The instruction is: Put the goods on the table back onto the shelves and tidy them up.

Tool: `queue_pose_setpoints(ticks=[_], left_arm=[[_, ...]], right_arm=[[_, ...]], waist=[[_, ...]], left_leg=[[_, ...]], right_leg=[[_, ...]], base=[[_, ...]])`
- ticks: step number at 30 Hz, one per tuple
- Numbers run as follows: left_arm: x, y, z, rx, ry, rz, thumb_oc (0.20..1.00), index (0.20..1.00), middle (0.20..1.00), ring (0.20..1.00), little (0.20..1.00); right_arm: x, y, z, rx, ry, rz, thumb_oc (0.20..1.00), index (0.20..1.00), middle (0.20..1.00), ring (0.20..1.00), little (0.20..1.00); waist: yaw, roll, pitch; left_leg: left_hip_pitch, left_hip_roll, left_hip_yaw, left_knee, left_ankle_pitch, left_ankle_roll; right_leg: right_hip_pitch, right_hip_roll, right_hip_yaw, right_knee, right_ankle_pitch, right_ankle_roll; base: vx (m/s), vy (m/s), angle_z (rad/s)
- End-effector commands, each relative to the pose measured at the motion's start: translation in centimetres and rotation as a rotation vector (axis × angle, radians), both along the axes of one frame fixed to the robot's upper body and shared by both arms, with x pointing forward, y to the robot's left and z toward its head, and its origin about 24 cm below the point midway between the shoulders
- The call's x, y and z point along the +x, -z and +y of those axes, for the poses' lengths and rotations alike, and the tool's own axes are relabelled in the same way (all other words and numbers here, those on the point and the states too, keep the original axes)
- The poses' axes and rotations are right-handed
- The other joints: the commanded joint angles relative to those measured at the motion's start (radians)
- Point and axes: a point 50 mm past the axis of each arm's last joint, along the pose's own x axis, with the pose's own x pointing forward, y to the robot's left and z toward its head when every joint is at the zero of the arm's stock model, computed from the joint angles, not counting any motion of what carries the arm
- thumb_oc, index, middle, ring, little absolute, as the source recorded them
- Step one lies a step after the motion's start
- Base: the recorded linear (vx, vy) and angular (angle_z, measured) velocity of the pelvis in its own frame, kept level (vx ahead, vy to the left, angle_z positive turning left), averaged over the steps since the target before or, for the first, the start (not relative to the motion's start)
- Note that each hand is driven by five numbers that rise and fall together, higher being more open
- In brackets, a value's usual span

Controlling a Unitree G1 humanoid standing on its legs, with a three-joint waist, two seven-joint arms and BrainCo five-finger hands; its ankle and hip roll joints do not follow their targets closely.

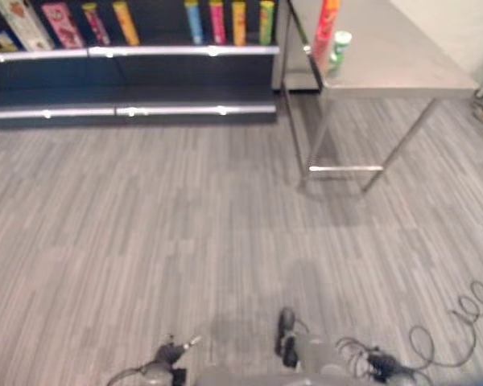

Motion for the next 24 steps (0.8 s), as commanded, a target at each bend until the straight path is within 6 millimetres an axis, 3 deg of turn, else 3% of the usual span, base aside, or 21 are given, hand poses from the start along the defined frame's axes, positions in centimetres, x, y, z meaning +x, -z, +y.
queue_pose_setpoints(ticks=[1,2,4,7,8,9,10,12,13,14,21,23,24], left_arm=[[2.6,-1.4,1.6,0.044,0.014,-0.101,1.000,1.000,1.000,1.000,1.000],[2.9,-1.6,1.7,0.049,0.014,-0.113,1.000,1.000,1.000,1.000,1.000],[3.3,-1.9,2.1,0.064,0.006,-0.131,1.000,1.000,1.000,1.000,1.000],[3.3,-1.9,2.1,0.064,0.006,-0.131,1.000,1.000,1.000,1.000,1.000],[3.5,-2.0,2.1,0.062,0.007,-0.139,1.000,1.000,1.000,1.000,1.000],[2.9,-1.7,1.8,0.054,0.001,-0.122,1.000,1.000,1.000,1.000,1.000],[2.1,-1.4,1.8,0.056,-0.001,-0.097,1.000,1.000,1.000,1.000,1.000],[2.1,-1.4,1.8,0.056,-0.001,-0.097,1.000,1.000,1.000,1.000,1.000],[1.5,-1.1,1.9,0.068,0.001,-0.069,1.000,1.000,1.000,1.000,1.000],[0.4,-0.6,1.8,0.057,-0.008,-0.026,1.000,1.000,1.000,1.000,1.000],[0.0,-0.5,1.7,0.054,-0.005,-0.013,1.000,1.000,1.000,1.000,1.000],[-0.1,-0.5,1.8,0.055,-0.021,-0.012,1.000,1.000,1.000,1.000,1.000],[-0.5,-0.5,2.2,0.065,-0.035,0.001,1.000,1.000,1.000,1.000,1.000]], right_arm=[[2.2,-0.9,-0.2,-0.018,-0.010,-0.082,1.000,1.000,1.000,1.000,1.000],[2.7,-1.2,-0.3,-0.028,-0.027,-0.103,1.000,1.000,1.000,1.000,1.000],[3.7,-1.6,-0.2,-0.031,-0.042,-0.124,1.000,1.000,1.000,1.000,1.000],[3.7,-1.6,-0.1,-0.031,-0.042,-0.124,1.000,1.000,1.000,1.000,1.000],[4.7,-2.0,-0.1,-0.033,-0.067,-0.148,1.000,1.000,1.000,1.000,1.000],[5.5,-2.4,-0.2,-0.042,-0.090,-0.165,1.000,1.000,1.000,1.000,1.000],[5.6,-2.5,-0.2,-0.048,-0.102,-0.171,1.000,1.000,1.000,1.000,1.000],[5.6,-2.5,-0.1,-0.048,-0.102,-0.171,1.000,1.000,1.000,1.000,1.000],[5.5,-2.4,-0.1,-0.067,-0.110,-0.162,1.000,1.000,1.000,1.000,1.000],[5.1,-2.1,-0.2,-0.071,-0.113,-0.137,1.000,1.000,1.000,1.000,1.000],[4.7,-1.9,0.1,-0.065,-0.118,-0.125,1.000,1.000,1.000,1.000,1.000],[4.6,-1.7,0.3,-0.061,-0.122,-0.117,1.000,1.000,1.000,1.000,1.000],[4.3,-1.4,0.8,-0.046,-0.127,-0.097,1.000,1.000,1.000,1.000,1.000]], waist=[[-0.012,-0.013,0.030],[-0.002,-0.014,0.042],[0.011,-0.045,0.076],[0.010,-0.045,0.075],[0.028,-0.058,0.101],[0.066,-0.047,0.113],[0.098,-0.025,0.114],[0.096,-0.027,0.112],[0.128,-0.020,0.115],[0.134,-0.009,0.100],[0.132,-0.003,0.095],[0.131,-0.012,0.088],[0.138,-0.031,0.080]], left_leg=[[0.202,-0.015,0.029,-0.207,0.146,0.015],[0.173,-0.005,0.050,-0.100,0.183,0.022],[0.055,-0.007,0.090,0.077,0.173,0.057],[0.054,-0.008,0.089,0.077,0.173,0.057],[-0.032,0.020,0.148,0.051,0.096,0.087],[-0.090,0.019,0.211,-0.245,0.032,0.069],[-0.130,-0.020,0.197,-0.541,0.144,0.046],[-0.129,-0.022,0.196,-0.550,0.151,0.046],[-0.176,-0.063,0.129,-0.702,0.210,0.030],[-0.157,-0.061,0.114,-0.775,0.238,0.021],[-0.145,-0.060,0.104,-0.767,0.268,0.025],[-0.146,-0.068,0.106,-0.730,0.262,0.027],[-0.129,-0.082,0.121,-0.686,0.222,0.051]], right_leg=[[0.032,-0.044,0.053,-0.080,0.033,0.116],[0.070,-0.022,0.059,-0.086,0.010,0.091],[0.115,-0.031,0.081,-0.089,-0.014,0.076],[0.114,-0.032,0.080,-0.089,-0.014,0.076],[0.168,-0.042,0.095,-0.103,-0.034,0.083],[0.233,-0.063,0.109,-0.139,-0.060,0.115],[0.278,-0.049,0.121,-0.165,-0.080,0.126],[0.275,-0.050,0.120,-0.165,-0.079,0.126],[0.319,-0.038,0.135,-0.174,-0.106,0.132],[0.340,-0.033,0.161,-0.160,-0.132,0.140],[0.347,-0.038,0.159,-0.154,-0.136,0.149],[0.346,-0.062,0.161,-0.138,-0.136,0.164],[0.333,-0.131,0.159,-0.076,-0.122,0.206]], base=[[0.19,-0.064,-0.15],[0.25,-0.095,-0.20],[0.23,-0.104,0.08],[0.09,-0.016,-0.16],[0.56,0.176,-0.14],[0.83,0.392,0.03],[0.63,0.398,0.02],[0.25,0.194,-0.03],[0.49,0.432,-0.26],[0.49,0.432,-0.67],[0.09,0.094,-0.33],[0.20,0.253,-0.12],[0.19,0.233,-0.10]])
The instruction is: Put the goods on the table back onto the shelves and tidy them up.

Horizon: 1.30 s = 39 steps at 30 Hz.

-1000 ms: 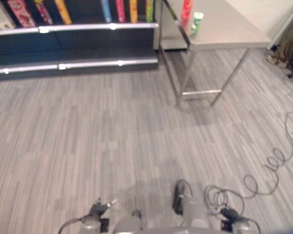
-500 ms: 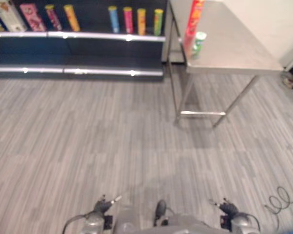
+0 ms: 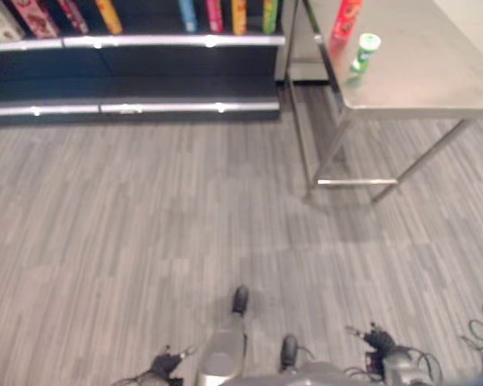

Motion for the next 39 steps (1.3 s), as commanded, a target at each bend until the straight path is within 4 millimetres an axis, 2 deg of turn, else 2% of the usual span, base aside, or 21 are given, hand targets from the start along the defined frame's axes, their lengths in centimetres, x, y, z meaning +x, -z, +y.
queue_pose_setpoints(ticks=[1,3,5,6,7,9,14,15,17,18,19,21,23,24,25,29,30,32,36,37,39], left_arm=[[0.6,-0.5,1.2,0.036,-0.025,-0.030,1.000,1.000,1.000,1.000,1.000],[0.3,-0.7,2.2,0.061,-0.046,-0.022,1.000,1.000,1.000,1.000,1.000],[1.1,-1.1,2.5,0.073,-0.028,-0.044,1.000,1.000,1.000,1.000,1.000],[1.3,-1.2,2.7,0.079,-0.028,-0.054,1.000,1.000,1.000,1.000,1.000],[1.8,-1.8,3.7,0.102,-0.042,-0.085,1.000,1.000,1.000,1.000,1.000],[1.9,-2.0,4.1,0.113,-0.042,-0.087,1.000,1.000,1.000,1.000,1.000],[1.9,-2.0,4.1,0.113,-0.042,-0.087,1.000,1.000,1.000,1.000,1.000],[2.3,-1.7,3.4,0.110,0.007,-0.063,1.000,1.000,1.000,1.000,1.000],[2.3,-1.7,3.4,0.110,0.007,-0.064,1.000,1.000,1.000,1.000,1.000],[2.4,-1.6,3.1,0.111,0.039,-0.053,1.000,1.000,1.000,1.000,1.000],[2.4,-1.6,2.9,0.108,0.053,-0.054,1.000,1.000,1.000,1.000,1.000],[3.0,-1.7,2.5,0.101,0.082,-0.079,1.000,1.000,1.000,1.000,1.000],[2.8,-1.6,2.1,0.075,0.069,-0.084,1.000,1.000,1.000,1.000,1.000],[2.8,-1.6,2.1,0.076,0.069,-0.085,1.000,1.000,1.000,1.000,1.000],[2.8,-1.6,2.1,0.074,0.064,-0.086,1.000,1.000,1.000,1.000,1.000],[3.0,-1.7,2.1,0.072,0.063,-0.095,1.000,1.000,1.000,1.000,1.000],[2.9,-1.7,2.2,0.074,0.044,-0.095,1.000,1.000,1.000,1.000,1.000],[2.9,-1.6,2.0,0.065,0.030,-0.099,1.000,1.000,1.000,1.000,1.000],[2.9,-1.6,2.0,0.065,0.029,-0.099,1.000,1.000,1.000,1.000,1.000],[2.7,-1.4,1.6,0.057,0.033,-0.089,1.000,1.000,1.000,1.000,1.000],[2.7,-1.4,1.6,0.058,0.033,-0.089,1.000,1.000,1.000,1.000,1.000]], right_arm=[[2.0,-0.9,0.0,-0.016,-0.039,-0.069,1.000,1.000,1.000,1.000,1.000],[1.8,-0.7,0.6,0.008,-0.052,-0.054,1.000,1.000,1.000,1.000,1.000],[2.2,-0.8,0.8,0.019,-0.036,-0.074,1.000,1.000,1.000,1.000,1.000],[2.2,-0.8,1.0,0.023,-0.041,-0.072,1.000,1.000,1.000,1.000,1.000],[1.8,-0.5,1.4,0.029,-0.071,-0.054,1.000,1.000,1.000,1.000,1.000],[1.7,-0.5,1.3,0.026,-0.068,-0.046,1.000,1.000,1.000,1.000,1.000],[1.8,-0.5,1.3,0.026,-0.068,-0.046,1.000,1.000,1.000,1.000,1.000],[1.1,-0.4,0.3,0.009,-0.023,-0.031,1.000,1.000,1.000,1.000,1.000],[1.1,-0.4,0.3,0.009,-0.023,-0.031,1.000,1.000,1.000,1.000,1.000],[0.4,-0.2,-0.1,-0.002,-0.004,-0.016,1.000,1.000,1.000,1.000,1.000],[-0.4,0.0,-0.4,-0.010,0.003,0.004,1.000,1.000,1.000,1.000,1.000],[-1.9,0.4,-0.8,-0.013,0.020,0.045,1.000,1.000,1.000,1.000,1.000],[-1.1,0.0,-1.0,-0.013,0.020,0.011,1.000,1.000,1.000,1.000,1.000],[-1.1,0.0,-0.9,-0.013,0.020,0.010,1.000,1.000,1.000,1.000,1.000],[-0.6,-0.2,-0.9,-0.012,0.012,-0.007,1.000,1.000,1.000,1.000,1.000],[0.0,-0.4,-0.8,-0.015,0.009,-0.029,1.000,1.000,1.000,1.000,1.000],[0.8,-0.8,-0.9,-0.020,-0.004,-0.055,1.000,1.000,1.000,1.000,1.000],[1.2,-0.8,-0.7,-0.023,-0.019,-0.049,1.000,1.000,1.000,1.000,1.000],[1.2,-0.8,-0.7,-0.022,-0.019,-0.049,1.000,1.000,1.000,1.000,1.000],[0.9,-0.8,-1.0,-0.039,-0.030,-0.033,1.000,1.000,1.000,1.000,1.000],[0.9,-0.8,-1.0,-0.039,-0.030,-0.034,1.000,1.000,1.000,1.000,1.000]], waist=[[0.025,-0.017,-0.003],[0.017,-0.031,0.000],[-0.017,0.001,0.017],[-0.023,0.015,0.018],[-0.012,0.016,-0.001],[-0.011,-0.005,-0.007],[-0.013,-0.004,-0.009],[-0.091,-0.032,0.049],[-0.095,-0.032,0.050],[-0.122,-0.045,0.047],[-0.122,-0.049,0.029],[-0.149,-0.001,-0.031],[-0.145,0.005,-0.036],[-0.148,0.000,-0.039],[-0.139,-0.001,-0.028],[-0.128,-0.021,-0.007],[-0.113,-0.037,0.025],[-0.101,-0.048,0.045],[-0.103,-0.053,0.042],[-0.094,-0.046,0.050],[-0.095,-0.052,0.048]], left_leg=[[-0.050,0.019,-0.043,0.078,-0.115,-0.007],[-0.003,-0.007,-0.014,0.123,-0.180,0.044],[0.029,-0.016,-0.022,0.138,-0.208,0.077],[0.039,-0.010,-0.027,0.139,-0.215,0.086],[0.070,-0.005,-0.019,0.144,-0.261,0.099],[0.084,-0.013,-0.010,0.137,-0.280,0.096],[0.082,-0.013,-0.012,0.136,-0.278,0.096],[0.192,-0.084,-0.059,0.146,-0.341,0.096],[0.193,-0.085,-0.062,0.145,-0.338,0.096],[0.257,-0.114,-0.087,0.149,-0.382,0.093],[0.307,-0.103,-0.077,0.155,-0.434,0.084],[0.391,-0.011,-0.089,0.191,-0.417,0.020],[0.311,0.047,-0.035,0.450,-0.300,-0.059],[0.306,0.042,-0.037,0.449,-0.295,-0.058],[0.271,0.052,-0.030,0.556,-0.262,-0.069],[0.199,0.043,-0.023,0.731,-0.216,-0.056],[0.133,0.057,-0.001,0.882,-0.217,-0.021],[0.058,0.122,0.047,0.821,-0.274,0.019],[0.055,0.116,0.047,0.815,-0.268,0.020],[0.042,0.171,0.075,0.515,-0.316,0.000],[0.045,0.165,0.077,0.503,-0.308,0.002]], right_leg=[[0.015,-0.104,-0.004,0.110,-0.053,0.122],[-0.058,-0.197,0.017,0.325,0.072,0.148],[-0.132,-0.223,0.043,0.529,0.172,0.114],[-0.146,-0.233,0.038,0.569,0.173,0.103],[-0.132,-0.307,-0.044,0.545,0.205,0.114],[-0.150,-0.253,-0.083,0.403,0.145,0.118],[-0.150,-0.252,-0.086,0.399,0.147,0.118],[-0.314,-0.060,-0.088,0.123,0.138,0.133],[-0.310,-0.060,-0.092,0.116,0.142,0.133],[-0.348,-0.036,-0.170,0.057,0.173,0.133],[-0.298,-0.028,-0.224,0.025,0.167,0.112],[-0.267,0.008,-0.199,0.059,0.127,0.079],[-0.206,0.020,-0.192,0.074,0.062,0.039],[-0.210,0.014,-0.194,0.074,0.064,0.040],[-0.191,0.027,-0.179,0.077,0.046,0.019],[-0.153,0.027,-0.154,0.071,0.027,-0.005],[-0.115,0.030,-0.121,0.063,0.014,-0.020],[-0.082,0.012,-0.098,0.060,-0.001,-0.008],[-0.086,0.007,-0.099,0.060,0.000,-0.008],[-0.059,-0.020,-0.082,0.047,-0.008,0.021],[-0.062,-0.026,-0.082,0.047,-0.007,0.022]], base=[[0.37,0.437,-0.23],[0.29,0.403,-0.46],[0.23,0.416,-0.34],[0.45,0.467,0.21],[0.41,0.281,0.32],[0.31,0.115,0.03],[0.13,0.028,-0.06],[0.55,0.143,0.07],[0.51,0.105,0.21],[0.80,0.060,0.02],[1.34,0.038,-0.15],[1.03,-0.010,0.30],[0.42,0.060,0.96],[0.18,0.037,0.87],[0.10,0.012,0.35],[0.12,0.009,-0.26],[0.19,0.047,-0.13],[0.19,0.080,-0.37],[0.06,0.060,-0.40],[0.19,0.201,-0.12],[0.10,0.100,0.22]])
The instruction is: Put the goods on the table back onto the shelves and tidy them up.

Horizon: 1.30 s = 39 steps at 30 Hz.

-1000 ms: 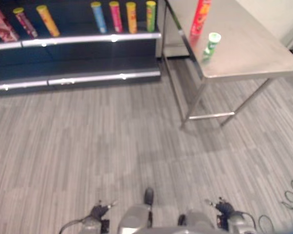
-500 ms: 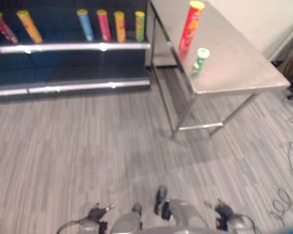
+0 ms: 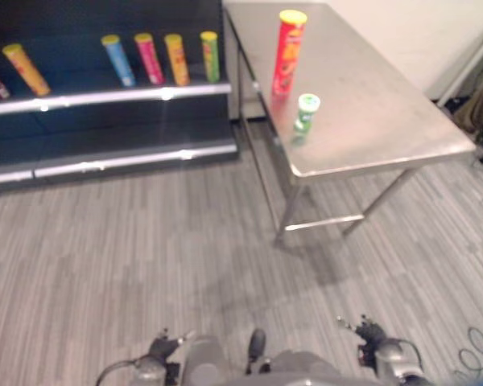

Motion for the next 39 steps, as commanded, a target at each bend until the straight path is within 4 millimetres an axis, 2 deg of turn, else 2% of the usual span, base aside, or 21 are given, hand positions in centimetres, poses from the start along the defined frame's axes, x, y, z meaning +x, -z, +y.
queue_pose_setpoints(ticks=[1,2,3,4,5,6,7,9,12,14,16,18,20,21,23,26,27,28,29,33,39], left_arm=[[0.3,-0.5,1.0,0.029,-0.013,-0.030,1.000,1.000,1.000,1.000,1.000],[0.3,-0.5,1.0,0.029,-0.013,-0.030,1.000,1.000,1.000,1.000,1.000],[0.2,-0.4,1.0,0.028,-0.015,-0.023,1.000,1.000,1.000,1.000,1.000],[0.2,-0.4,1.0,0.028,-0.015,-0.023,1.000,1.000,1.000,1.000,1.000],[-0.7,0.2,0.2,0.022,0.004,0.023,1.000,1.000,1.000,1.000,1.000],[-1.4,0.5,0.3,0.024,0.002,0.049,1.000,1.000,1.000,1.000,1.000],[-1.8,0.5,0.3,0.026,0.000,0.060,1.000,1.000,1.000,1.000,1.000],[-1.8,0.5,0.3,0.026,0.000,0.060,1.000,1.000,1.000,1.000,1.000],[-1.9,0.2,1.5,0.062,-0.019,0.067,1.000,1.000,1.000,1.000,1.000],[-1.8,0.1,1.8,0.071,-0.020,0.066,1.000,1.000,1.000,1.000,1.000],[-1.7,0.1,1.9,0.074,-0.017,0.065,1.000,1.000,1.000,1.000,1.000],[-1.5,-0.1,2.0,0.086,-0.004,0.064,1.000,1.000,1.000,1.000,1.000],[-1.4,-0.1,2.1,0.092,0.006,0.067,1.000,1.000,1.000,1.000,1.000],[-1.4,-0.1,2.1,0.092,0.006,0.067,1.000,1.000,1.000,1.000,1.000],[-1.5,-0.1,2.1,0.090,0.006,0.071,1.000,1.000,1.000,1.000,1.000],[-1.4,-0.1,2.2,0.098,0.019,0.069,1.000,1.000,1.000,1.000,1.000],[-1.4,-0.1,2.2,0.098,0.019,0.069,1.000,1.000,1.000,1.000,1.000],[-1.3,-0.1,2.0,0.096,0.027,0.075,1.000,1.000,1.000,1.000,1.000],[-1.3,-0.1,2.0,0.093,0.017,0.069,1.000,1.000,1.000,1.000,1.000],[-0.8,0.0,1.4,0.078,0.020,0.052,1.000,1.000,1.000,1.000,1.000],[-0.8,0.1,1.1,0.076,0.043,0.060,1.000,1.000,1.000,1.000,1.000]], right_arm=[[1.3,-1.1,-1.7,-0.053,-0.011,-0.070,1.000,1.000,1.000,1.000,1.000],[1.3,-1.1,-1.7,-0.053,-0.011,-0.070,1.000,1.000,1.000,1.000,1.000],[1.1,-1.0,-1.8,-0.057,-0.013,-0.060,1.000,1.000,1.000,1.000,1.000],[1.1,-1.0,-1.8,-0.057,-0.013,-0.060,1.000,1.000,1.000,1.000,1.000],[0.5,-0.8,-2.2,-0.097,-0.052,-0.020,1.000,1.000,1.000,1.000,1.000],[0.2,-0.6,-2.0,-0.089,-0.058,0.002,1.000,1.000,1.000,1.000,1.000],[0.0,-0.5,-1.8,-0.082,-0.055,0.008,1.000,1.000,1.000,1.000,1.000],[0.0,-0.5,-1.8,-0.082,-0.055,0.008,1.000,1.000,1.000,1.000,1.000],[0.1,-0.2,-0.9,-0.057,-0.078,0.024,1.000,1.000,1.000,1.000,1.000],[0.1,-0.2,-0.8,-0.048,-0.073,0.020,1.000,1.000,1.000,1.000,1.000],[0.1,-0.2,-0.8,-0.045,-0.067,0.017,1.000,1.000,1.000,1.000,1.000],[0.5,-0.5,-1.0,-0.044,-0.044,-0.009,1.000,1.000,1.000,1.000,1.000],[0.4,-0.4,-0.9,-0.041,-0.038,-0.011,1.000,1.000,1.000,1.000,1.000],[0.4,-0.4,-0.9,-0.041,-0.038,-0.011,1.000,1.000,1.000,1.000,1.000],[0.2,-0.4,-0.7,-0.035,-0.037,-0.011,1.000,1.000,1.000,1.000,1.000],[0.4,-0.4,-0.6,-0.038,-0.049,-0.014,1.000,1.000,1.000,1.000,1.000],[0.4,-0.4,-0.6,-0.038,-0.049,-0.014,1.000,1.000,1.000,1.000,1.000],[0.3,-0.4,-0.6,-0.040,-0.052,-0.009,1.000,1.000,1.000,1.000,1.000],[0.5,-0.4,-0.8,-0.045,-0.051,-0.012,1.000,1.000,1.000,1.000,1.000],[0.8,-0.6,-1.2,-0.059,-0.045,-0.018,1.000,1.000,1.000,1.000,1.000],[1.0,-0.7,-1.2,-0.066,-0.050,-0.027,1.000,1.000,1.000,1.000,1.000]], waist=[[0.027,0.000,0.049],[0.027,0.000,0.049],[0.032,0.012,0.048],[0.032,0.012,0.048],[0.062,0.078,0.028],[0.059,0.085,0.014],[0.058,0.082,0.007],[0.058,0.082,0.007],[0.057,0.062,-0.005],[0.051,0.058,-0.004],[0.047,0.059,-0.003],[0.027,0.068,0.018],[0.025,0.078,0.031],[0.025,0.078,0.031],[0.024,0.080,0.035],[0.020,0.073,0.039],[0.020,0.073,0.039],[0.010,0.063,0.038],[0.012,0.064,0.036],[0.014,0.059,0.010],[0.023,0.039,-0.032]], left_leg=[[0.041,-0.021,0.017,-0.073,0.054,0.065],[0.041,-0.021,0.017,-0.073,0.054,0.065],[0.020,-0.007,0.012,-0.217,0.101,0.045],[0.020,-0.007,0.012,-0.218,0.102,0.045],[0.015,-0.044,-0.211,-0.588,0.267,-0.022],[0.038,-0.054,-0.184,-0.564,0.252,-0.008],[0.037,-0.064,-0.169,-0.549,0.241,0.001],[0.037,-0.064,-0.168,-0.549,0.241,0.001],[0.047,-0.117,-0.091,-0.503,0.177,0.061],[0.050,-0.144,-0.071,-0.481,0.154,0.080],[0.050,-0.158,-0.068,-0.472,0.143,0.089],[0.083,-0.195,-0.051,-0.465,0.114,0.127],[0.104,-0.190,-0.035,-0.465,0.101,0.135],[0.104,-0.190,-0.035,-0.465,0.101,0.135],[0.131,-0.180,-0.017,-0.472,0.092,0.136],[0.144,-0.170,0.011,-0.481,0.080,0.130],[0.144,-0.170,0.011,-0.481,0.080,0.130],[0.135,-0.177,0.011,-0.464,0.074,0.132],[0.138,-0.174,0.008,-0.467,0.076,0.134],[0.141,-0.154,0.005,-0.479,0.080,0.119],[0.175,-0.134,0.006,-0.491,0.076,0.104]], right_leg=[[0.022,-0.142,0.019,0.001,-0.076,0.194],[0.022,-0.142,0.019,0.001,-0.076,0.194],[0.031,-0.146,0.021,-0.009,-0.082,0.202],[0.031,-0.146,0.021,-0.009,-0.083,0.202],[0.085,-0.146,0.099,0.006,-0.129,0.237],[0.072,-0.203,0.115,0.040,-0.122,0.266],[0.062,-0.224,0.123,0.049,-0.112,0.276],[0.062,-0.224,0.123,0.049,-0.112,0.276],[0.006,-0.313,0.139,0.107,-0.056,0.322],[-0.004,-0.345,0.138,0.140,-0.028,0.333],[-0.011,-0.359,0.137,0.157,-0.015,0.334],[-0.067,-0.410,0.128,0.295,0.074,0.307],[-0.079,-0.425,0.094,0.341,0.069,0.292],[-0.079,-0.425,0.094,0.341,0.069,0.292],[-0.089,-0.428,0.047,0.345,0.065,0.286],[-0.118,-0.360,-0.043,0.191,0.027,0.290],[-0.117,-0.360,-0.043,0.190,0.028,0.290],[-0.127,-0.315,0.021,0.131,0.022,0.296],[-0.137,-0.300,0.045,0.131,0.030,0.308],[-0.110,-0.286,0.018,0.064,0.052,0.311],[-0.043,-0.271,0.015,0.031,0.028,0.304]], base=[[0.00,0.000,0.11],[0.07,0.119,-0.20],[0.07,0.118,-0.23],[0.48,0.921,0.14],[0.53,1.204,0.18],[0.57,1.321,0.15],[0.15,0.519,-0.47],[0.05,0.124,-1.42],[0.12,0.454,-0.58],[0.09,0.336,-0.73],[0.06,0.216,-0.40],[0.07,0.356,-0.10],[0.03,0.176,-0.13],[0.04,0.077,-0.17],[0.06,0.051,-0.13],[0.03,-0.033,-0.35],[0.04,-0.079,-0.57],[0.07,-0.058,-0.21],[0.11,-0.111,0.05],[0.07,-0.073,0.14],[0.08,-0.054,0.01]])
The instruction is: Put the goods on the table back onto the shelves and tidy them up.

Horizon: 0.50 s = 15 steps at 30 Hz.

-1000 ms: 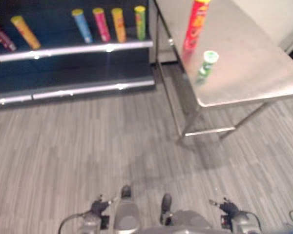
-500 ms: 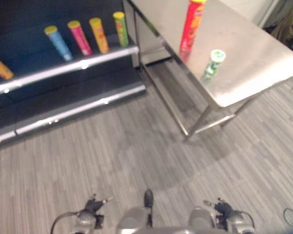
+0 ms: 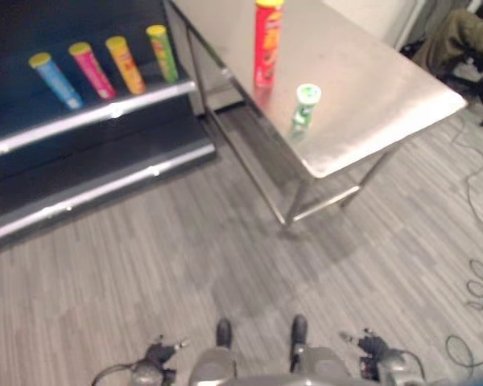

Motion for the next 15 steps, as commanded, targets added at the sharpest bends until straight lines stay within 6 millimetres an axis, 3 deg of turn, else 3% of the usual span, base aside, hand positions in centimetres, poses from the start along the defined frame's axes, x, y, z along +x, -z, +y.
queue_pose_setpoints(ticks=[1,10,15], left_arm=[[1.1,-0.5,0.7,0.036,0.025,-0.028,1.000,1.000,1.000,1.000,1.000],[1.5,-0.6,0.6,0.041,0.043,-0.040,1.000,1.000,1.000,1.000,1.000],[0.7,-0.5,0.9,0.029,0.006,-0.027,1.000,1.000,1.000,1.000,1.000]], right_arm=[[1.3,-0.6,-0.2,-0.028,-0.037,-0.043,1.000,1.000,1.000,1.000,1.000],[2.3,-1.1,0.0,-0.020,-0.051,-0.096,1.000,1.000,1.000,1.000,1.000],[1.3,-0.7,0.1,-0.022,-0.077,-0.069,1.000,1.000,1.000,1.000,1.000]], waist=[[0.011,-0.012,-0.017],[0.008,-0.013,-0.027],[0.013,-0.006,-0.020]], left_leg=[[-0.009,-0.029,-0.022,0.096,-0.148,0.013],[0.005,-0.004,-0.017,0.110,-0.163,-0.007],[0.011,0.062,-0.010,0.193,-0.183,-0.050]], right_leg=[[-0.003,-0.068,0.007,0.086,-0.105,0.074],[0.012,-0.061,0.000,0.114,-0.149,0.064],[0.027,-0.022,-0.009,0.134,-0.199,0.031]], base=[[0.06,-0.025,0.10],[0.04,-0.051,0.02],[0.12,-0.175,-0.03]])
